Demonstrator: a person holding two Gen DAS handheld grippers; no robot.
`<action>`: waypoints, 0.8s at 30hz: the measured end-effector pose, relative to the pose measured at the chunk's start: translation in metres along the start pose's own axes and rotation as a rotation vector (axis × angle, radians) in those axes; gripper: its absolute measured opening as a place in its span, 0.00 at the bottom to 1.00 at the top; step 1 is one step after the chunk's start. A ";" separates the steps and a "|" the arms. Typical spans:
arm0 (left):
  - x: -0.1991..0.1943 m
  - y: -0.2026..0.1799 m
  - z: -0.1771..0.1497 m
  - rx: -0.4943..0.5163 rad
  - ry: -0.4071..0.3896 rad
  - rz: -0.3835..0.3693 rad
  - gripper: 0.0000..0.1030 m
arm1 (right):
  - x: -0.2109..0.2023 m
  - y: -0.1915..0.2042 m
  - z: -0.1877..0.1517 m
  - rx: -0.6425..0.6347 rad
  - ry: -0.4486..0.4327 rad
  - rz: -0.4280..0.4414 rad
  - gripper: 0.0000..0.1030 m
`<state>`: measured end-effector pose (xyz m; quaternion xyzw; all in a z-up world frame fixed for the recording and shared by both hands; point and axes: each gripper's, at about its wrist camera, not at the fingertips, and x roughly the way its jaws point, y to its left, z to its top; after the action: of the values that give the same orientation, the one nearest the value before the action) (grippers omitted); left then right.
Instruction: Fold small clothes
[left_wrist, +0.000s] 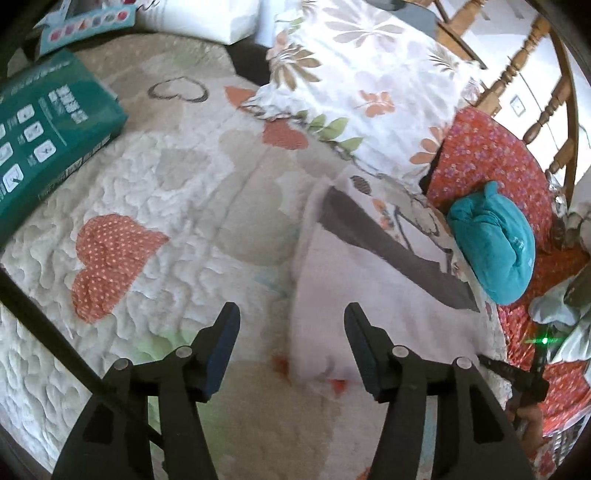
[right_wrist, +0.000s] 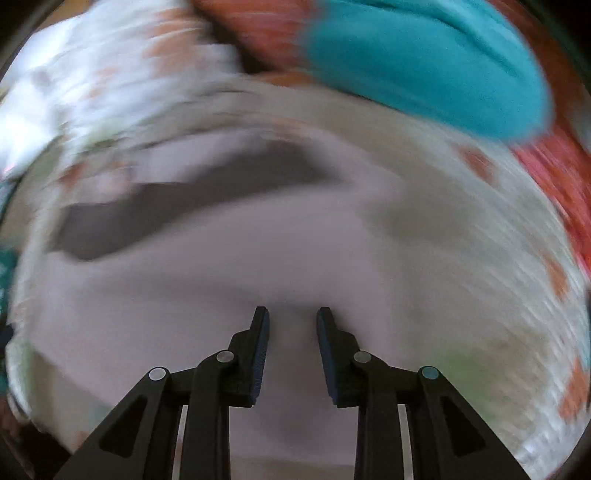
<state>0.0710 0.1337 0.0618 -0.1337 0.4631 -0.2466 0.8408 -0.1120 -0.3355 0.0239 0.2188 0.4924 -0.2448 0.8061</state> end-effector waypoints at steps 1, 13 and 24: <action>-0.001 -0.008 -0.005 0.005 0.010 -0.006 0.57 | -0.001 -0.025 -0.003 0.059 0.003 -0.026 0.27; -0.005 -0.101 -0.059 0.112 0.113 -0.010 0.58 | -0.024 -0.039 -0.004 0.066 -0.112 0.281 0.52; 0.000 -0.139 -0.078 0.155 0.161 0.011 0.58 | -0.023 -0.045 -0.027 -0.073 0.063 0.554 0.08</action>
<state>-0.0351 0.0168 0.0835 -0.0453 0.5095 -0.2868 0.8100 -0.1668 -0.3510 0.0281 0.3233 0.4473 0.0096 0.8338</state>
